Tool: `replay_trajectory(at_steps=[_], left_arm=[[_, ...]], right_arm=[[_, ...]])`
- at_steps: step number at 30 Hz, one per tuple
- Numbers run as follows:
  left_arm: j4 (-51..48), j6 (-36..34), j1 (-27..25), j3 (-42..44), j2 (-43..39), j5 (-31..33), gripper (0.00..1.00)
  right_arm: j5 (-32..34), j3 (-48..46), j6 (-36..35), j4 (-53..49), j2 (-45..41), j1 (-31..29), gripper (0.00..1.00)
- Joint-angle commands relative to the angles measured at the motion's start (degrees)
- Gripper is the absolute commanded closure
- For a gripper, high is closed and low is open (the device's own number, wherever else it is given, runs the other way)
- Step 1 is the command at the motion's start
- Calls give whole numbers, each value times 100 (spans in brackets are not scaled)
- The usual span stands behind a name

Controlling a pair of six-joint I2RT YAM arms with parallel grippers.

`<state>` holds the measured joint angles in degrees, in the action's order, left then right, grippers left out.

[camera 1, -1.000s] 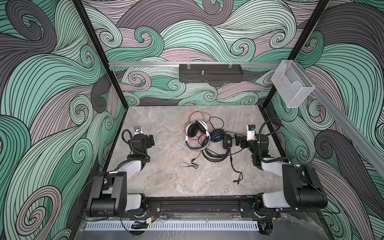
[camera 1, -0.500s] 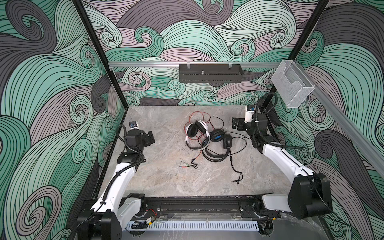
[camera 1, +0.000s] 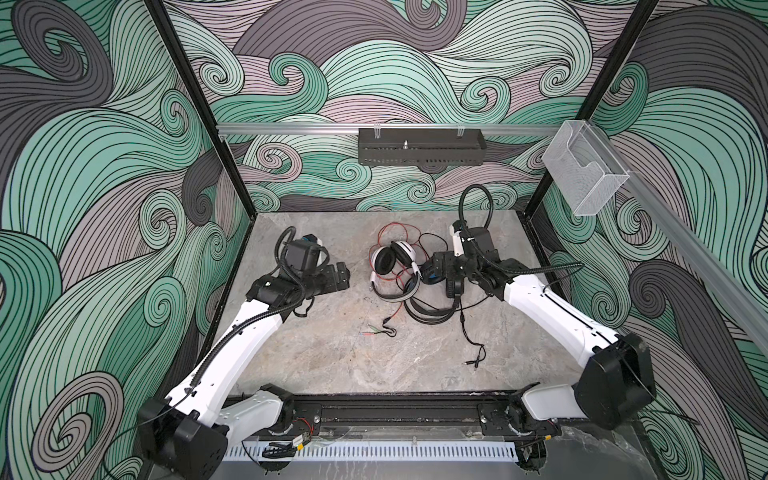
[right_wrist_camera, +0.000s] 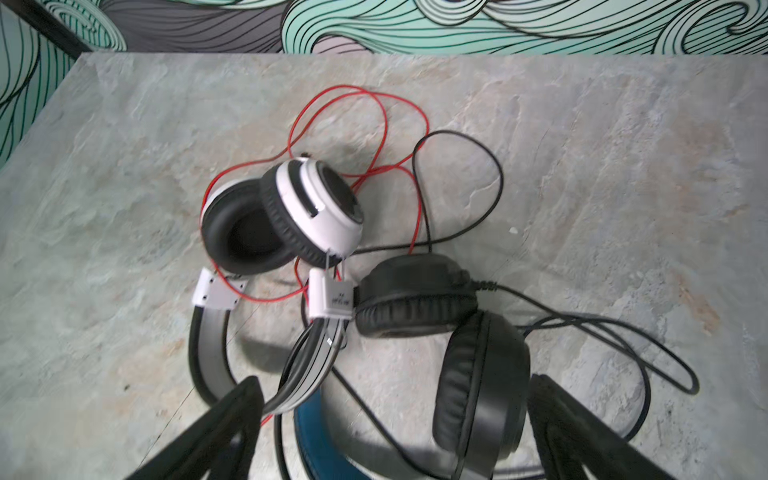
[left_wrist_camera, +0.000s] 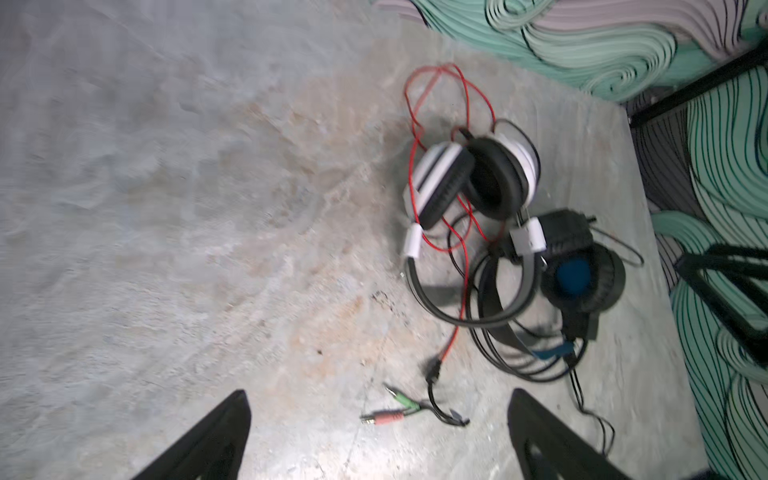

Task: Wrap the headphones
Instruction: 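Reach both grippers toward the white headset's headband in the tangle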

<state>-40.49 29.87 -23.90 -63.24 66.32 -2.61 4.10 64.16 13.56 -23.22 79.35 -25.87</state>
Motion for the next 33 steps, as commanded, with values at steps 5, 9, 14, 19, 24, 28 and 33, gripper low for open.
replay_trajectory(at_steps=[5,9,14,19,24,28,33], left_arm=[[-837,-408,-1098,-1068,892,-462,8],[-514,-533,-1448,-1199,1468,-411,17],[331,-979,-1627,-1242,2398,-639,20],[9,-1303,-1625,-2222,3654,-941,21],[-182,-1314,-1632,-2999,4568,-960,24],[-292,-1261,-1635,-3246,4977,-1128,27],[-18,-1069,-1716,-3019,5050,-1275,39]], right_arm=[[-545,-110,-191,-1379,-628,38,1],[-683,-510,-293,-1527,-1082,46,1],[-940,-725,-513,-1637,-1294,213,1],[-949,-816,-670,-1678,-1449,222,1],[-957,-808,-731,-1677,-1479,249,1],[-931,-791,-762,-1681,-1502,283,1],[-929,-734,-759,-1677,-1441,293,1]])
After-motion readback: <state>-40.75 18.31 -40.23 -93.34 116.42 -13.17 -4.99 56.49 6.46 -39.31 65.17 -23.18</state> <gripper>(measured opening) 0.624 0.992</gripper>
